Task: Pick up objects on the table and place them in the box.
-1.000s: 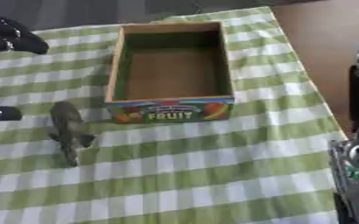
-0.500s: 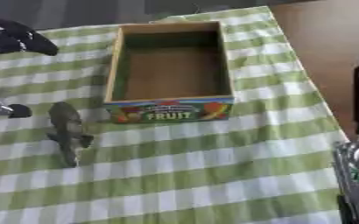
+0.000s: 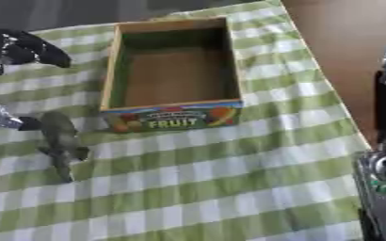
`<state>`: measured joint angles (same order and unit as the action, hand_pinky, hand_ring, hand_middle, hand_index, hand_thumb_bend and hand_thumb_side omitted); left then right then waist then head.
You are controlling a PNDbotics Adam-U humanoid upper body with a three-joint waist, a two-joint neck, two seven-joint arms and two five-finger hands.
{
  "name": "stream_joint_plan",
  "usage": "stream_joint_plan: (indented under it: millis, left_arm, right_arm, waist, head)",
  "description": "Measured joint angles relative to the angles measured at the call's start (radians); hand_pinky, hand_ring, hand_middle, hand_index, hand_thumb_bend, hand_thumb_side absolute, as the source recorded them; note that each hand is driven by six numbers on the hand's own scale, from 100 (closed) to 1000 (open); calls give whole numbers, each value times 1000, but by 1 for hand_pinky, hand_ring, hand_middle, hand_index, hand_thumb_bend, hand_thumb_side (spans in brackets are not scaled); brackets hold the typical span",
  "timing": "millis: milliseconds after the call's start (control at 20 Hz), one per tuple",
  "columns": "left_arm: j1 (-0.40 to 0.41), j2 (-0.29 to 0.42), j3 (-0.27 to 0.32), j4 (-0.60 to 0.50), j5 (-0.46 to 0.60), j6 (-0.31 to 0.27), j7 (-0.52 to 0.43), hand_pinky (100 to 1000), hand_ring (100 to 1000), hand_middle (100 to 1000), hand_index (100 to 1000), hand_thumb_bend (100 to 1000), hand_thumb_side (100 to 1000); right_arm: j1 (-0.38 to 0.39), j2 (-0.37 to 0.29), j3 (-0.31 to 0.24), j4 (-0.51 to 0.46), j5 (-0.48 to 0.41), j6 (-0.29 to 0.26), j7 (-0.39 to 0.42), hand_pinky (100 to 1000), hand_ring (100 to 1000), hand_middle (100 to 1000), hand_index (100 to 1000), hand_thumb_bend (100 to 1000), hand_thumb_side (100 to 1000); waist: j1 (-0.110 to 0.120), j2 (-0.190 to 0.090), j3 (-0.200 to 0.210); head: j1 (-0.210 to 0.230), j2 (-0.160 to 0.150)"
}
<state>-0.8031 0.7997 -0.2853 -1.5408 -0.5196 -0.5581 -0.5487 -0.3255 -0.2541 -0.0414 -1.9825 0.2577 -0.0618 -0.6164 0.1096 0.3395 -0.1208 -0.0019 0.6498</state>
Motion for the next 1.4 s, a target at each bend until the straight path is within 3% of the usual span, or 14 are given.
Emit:
stream_joint_plan:
  millis: [300, 700, 800, 1000, 1400]
  left_arm:
    - [-9, 1, -7, 44, 41, 4, -4, 876, 847, 871, 947, 484, 381]
    - [-15, 3, -14, 58, 51, 4, -4, 885, 846, 869, 956, 470, 303]
    - [-5, 15, -20, 47, 41, 4, -4, 897, 849, 859, 955, 512, 320]
    - [16, 46, -26, 8, 5, 2, -2, 926, 858, 839, 948, 683, 434]
    - [39, 86, -40, -71, -192, -66, 66, 950, 862, 834, 952, 773, 443]
  right_arm:
    - [-1, 0, 0, 0, -1, 0, 1, 883, 827, 645, 804, 100, 702]
    - [-2, 0, 4, 0, -4, -2, 3, 884, 828, 645, 804, 100, 704]
    - [-4, 0, 5, 0, -5, -3, 4, 884, 828, 645, 804, 100, 704]
    - [-5, 0, 6, 0, -5, -3, 5, 885, 828, 644, 804, 100, 706]
    - [-9, -4, 12, 0, -6, -4, 13, 886, 829, 644, 804, 100, 708]
  waist:
    - [3, 5, -5]
    - [6, 5, -9]
    - [6, 5, -11]
    - [12, 5, -13]
    - [12, 11, -15]
  head:
    - [25, 26]
    - [39, 32]
    - [39, 33]
    - [27, 25]
    - [-7, 0]
